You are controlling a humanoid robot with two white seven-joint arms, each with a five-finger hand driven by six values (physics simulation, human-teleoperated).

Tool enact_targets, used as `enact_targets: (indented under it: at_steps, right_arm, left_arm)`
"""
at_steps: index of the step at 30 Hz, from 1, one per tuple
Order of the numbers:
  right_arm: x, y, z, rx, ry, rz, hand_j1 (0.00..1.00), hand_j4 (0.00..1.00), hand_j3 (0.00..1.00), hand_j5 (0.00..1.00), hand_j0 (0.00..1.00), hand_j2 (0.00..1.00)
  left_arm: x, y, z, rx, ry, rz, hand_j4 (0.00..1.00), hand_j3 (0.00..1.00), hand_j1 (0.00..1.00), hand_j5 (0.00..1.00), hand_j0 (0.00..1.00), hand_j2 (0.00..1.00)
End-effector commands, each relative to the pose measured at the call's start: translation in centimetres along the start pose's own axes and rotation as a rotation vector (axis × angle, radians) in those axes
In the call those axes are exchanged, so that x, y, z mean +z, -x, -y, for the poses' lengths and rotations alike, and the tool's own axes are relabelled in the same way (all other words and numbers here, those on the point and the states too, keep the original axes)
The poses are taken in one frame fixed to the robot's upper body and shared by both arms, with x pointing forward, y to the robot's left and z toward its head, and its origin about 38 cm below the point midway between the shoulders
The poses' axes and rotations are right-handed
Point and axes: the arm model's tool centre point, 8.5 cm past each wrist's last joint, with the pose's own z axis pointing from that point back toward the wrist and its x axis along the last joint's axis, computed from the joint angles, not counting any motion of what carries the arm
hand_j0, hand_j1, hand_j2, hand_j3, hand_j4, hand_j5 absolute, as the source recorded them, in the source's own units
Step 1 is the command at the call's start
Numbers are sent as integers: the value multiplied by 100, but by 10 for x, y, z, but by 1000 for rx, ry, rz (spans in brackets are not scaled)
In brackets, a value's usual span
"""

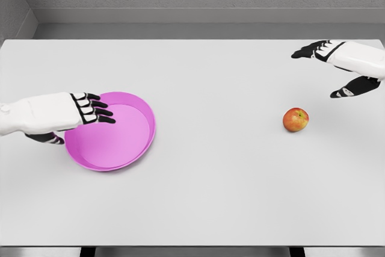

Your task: Put the apple on the plate with both arms

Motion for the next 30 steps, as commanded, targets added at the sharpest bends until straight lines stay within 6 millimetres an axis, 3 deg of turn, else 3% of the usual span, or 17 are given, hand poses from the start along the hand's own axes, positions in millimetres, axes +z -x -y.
enact_targets:
  at_steps: [1, 9, 14, 16, 21, 26, 30]
  right_arm:
    - [-1, -1, -2, -7, -7, 4, 100, 100, 100, 100, 100, 100]
    - [10, 4, 2, 5, -24, -24, 100, 100, 100, 100, 100, 100]
    - [23, 8, -30, -45, -110, -47, 100, 100, 100, 100, 100, 100]
    - [14, 2, -51, -111, -148, -4, 100, 100, 100, 100, 100, 100]
    - [6, -3, -71, -146, -198, 22, 100, 100, 100, 100, 100, 100]
    - [1, -6, -86, -172, -249, 42, 100, 100, 100, 100, 100, 100]
    - [0, -6, -80, -170, -232, 44, 100, 100, 100, 100, 100, 100]
  left_arm:
    - [-1, -1, 0, 4, -3, 4, 100, 100, 100, 100, 100, 100]
    - [0, -1, 0, 5, 3, 3, 100, 100, 100, 100, 100, 100]
    - [0, 0, -1, 4, 2, 2, 100, 100, 100, 100, 100, 100]
    - [0, -1, -1, 3, 1, 3, 100, 100, 100, 100, 100, 100]
    - [0, 0, -1, 4, 2, 2, 100, 100, 100, 100, 100, 100]
    - [0, 0, 0, 4, 3, 2, 100, 100, 100, 100, 100, 100]
    - [-1, -1, 0, 4, 6, 4, 100, 100, 100, 100, 100, 100]
